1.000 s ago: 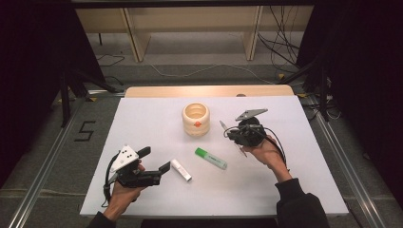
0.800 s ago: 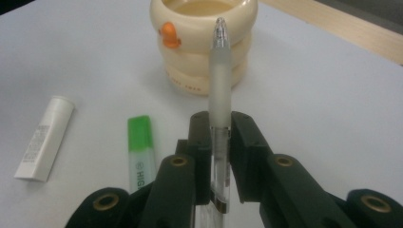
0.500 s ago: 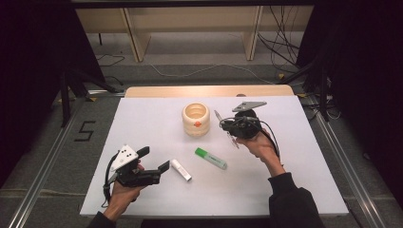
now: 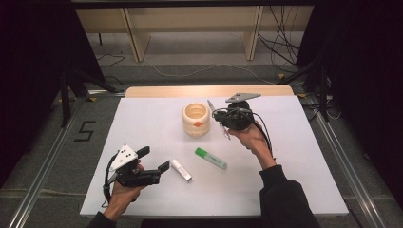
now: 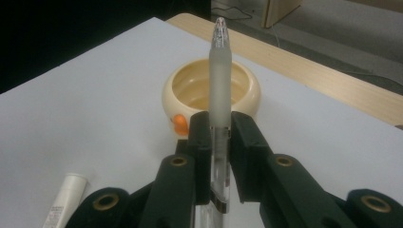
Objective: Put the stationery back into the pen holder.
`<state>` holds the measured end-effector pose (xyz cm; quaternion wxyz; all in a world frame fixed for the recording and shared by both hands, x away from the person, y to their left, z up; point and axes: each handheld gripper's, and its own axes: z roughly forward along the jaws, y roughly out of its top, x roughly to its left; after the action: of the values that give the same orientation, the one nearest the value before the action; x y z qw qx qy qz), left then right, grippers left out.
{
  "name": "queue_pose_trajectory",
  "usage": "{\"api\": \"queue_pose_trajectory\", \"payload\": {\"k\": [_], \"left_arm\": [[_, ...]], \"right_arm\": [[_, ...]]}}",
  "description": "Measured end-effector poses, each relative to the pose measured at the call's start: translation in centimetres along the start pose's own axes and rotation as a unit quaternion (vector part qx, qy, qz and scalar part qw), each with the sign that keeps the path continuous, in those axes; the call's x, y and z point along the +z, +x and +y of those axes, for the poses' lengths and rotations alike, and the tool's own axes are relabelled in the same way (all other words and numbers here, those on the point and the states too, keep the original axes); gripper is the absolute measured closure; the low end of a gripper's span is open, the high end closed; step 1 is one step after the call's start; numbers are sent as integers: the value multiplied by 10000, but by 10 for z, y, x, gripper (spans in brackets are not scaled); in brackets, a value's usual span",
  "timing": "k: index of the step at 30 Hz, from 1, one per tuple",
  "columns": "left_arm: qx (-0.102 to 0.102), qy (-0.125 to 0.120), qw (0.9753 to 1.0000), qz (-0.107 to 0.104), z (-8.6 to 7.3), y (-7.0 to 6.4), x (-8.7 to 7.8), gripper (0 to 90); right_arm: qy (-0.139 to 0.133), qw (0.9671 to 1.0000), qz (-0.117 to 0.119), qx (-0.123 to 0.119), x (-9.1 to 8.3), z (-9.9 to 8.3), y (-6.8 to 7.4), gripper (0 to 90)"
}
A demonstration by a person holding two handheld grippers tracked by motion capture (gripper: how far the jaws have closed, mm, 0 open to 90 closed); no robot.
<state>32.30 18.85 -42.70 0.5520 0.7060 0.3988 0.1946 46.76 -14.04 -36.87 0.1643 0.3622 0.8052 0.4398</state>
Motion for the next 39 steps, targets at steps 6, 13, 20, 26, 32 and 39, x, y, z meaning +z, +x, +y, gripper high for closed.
{"api": "queue_pose_trajectory", "payload": {"k": [6, 13, 20, 26, 32, 39], "left_arm": [[-20, -12, 10000, -16, 0, 0, 0, 67], [-19, -13, 10000, -22, 0, 1, -1, 67], [-21, -28, 10000, -20, 0, 1, 0, 67], [-29, -19, 10000, -25, 0, 1, -1, 67], [-34, -2, 10000, -17, 0, 1, -1, 66], [-16, -8, 10000, -23, 0, 1, -1, 67]], "right_arm": [[-41, 10000, 8, -31, 4, 9, 3, 800], [-31, 9999, 41, -88, 12, 14, 5, 800], [-175, 9998, 8, 11, 18, 22, 5, 800], [-282, 9995, -77, 110, 24, 29, 4, 800], [-349, 9991, -151, 179, 32, 37, 5, 800], [-312, 9991, -252, 125, 44, 46, 8, 800]]}}
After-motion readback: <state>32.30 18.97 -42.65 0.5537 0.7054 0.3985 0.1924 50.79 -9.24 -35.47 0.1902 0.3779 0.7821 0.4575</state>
